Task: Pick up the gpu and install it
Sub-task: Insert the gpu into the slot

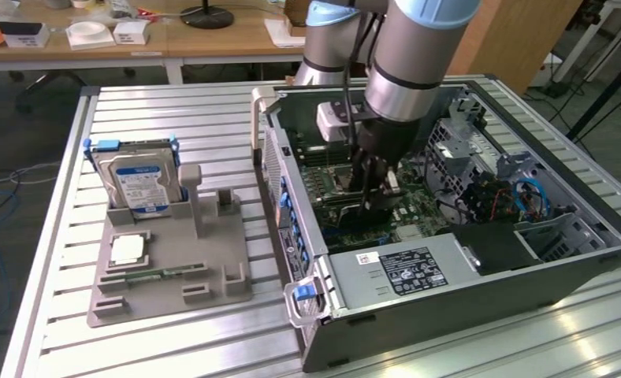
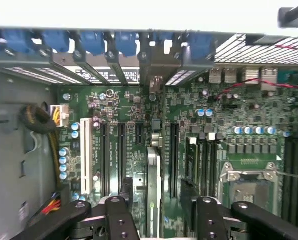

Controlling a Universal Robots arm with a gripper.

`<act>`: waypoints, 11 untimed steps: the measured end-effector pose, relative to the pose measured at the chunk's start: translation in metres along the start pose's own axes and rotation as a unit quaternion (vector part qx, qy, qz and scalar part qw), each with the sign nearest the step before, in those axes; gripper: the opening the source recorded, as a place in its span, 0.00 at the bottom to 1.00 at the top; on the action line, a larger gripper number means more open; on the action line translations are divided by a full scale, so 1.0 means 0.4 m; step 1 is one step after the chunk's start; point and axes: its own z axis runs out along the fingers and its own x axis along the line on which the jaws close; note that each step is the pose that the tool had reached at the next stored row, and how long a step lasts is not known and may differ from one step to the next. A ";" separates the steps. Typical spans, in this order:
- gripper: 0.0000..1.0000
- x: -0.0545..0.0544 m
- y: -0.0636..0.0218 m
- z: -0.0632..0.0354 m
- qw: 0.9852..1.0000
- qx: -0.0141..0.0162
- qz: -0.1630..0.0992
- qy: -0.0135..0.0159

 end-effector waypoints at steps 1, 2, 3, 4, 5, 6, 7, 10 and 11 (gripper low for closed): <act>0.51 0.000 0.000 -0.010 1.000 0.000 0.000 0.000; 0.51 -0.001 0.000 -0.018 1.000 0.000 0.000 0.000; 0.51 -0.001 0.000 -0.021 1.000 0.000 0.000 0.000; 0.51 -0.001 0.000 -0.020 1.000 0.000 0.000 0.000; 0.51 -0.001 0.000 -0.020 1.000 0.000 0.000 0.000; 0.51 -0.001 0.000 -0.021 1.000 0.000 0.000 0.000; 0.51 -0.001 0.000 -0.021 1.000 0.000 0.000 0.000; 0.43 -0.001 0.000 -0.021 1.000 0.000 0.000 0.000; 0.37 -0.001 0.000 -0.021 1.000 0.000 0.000 0.000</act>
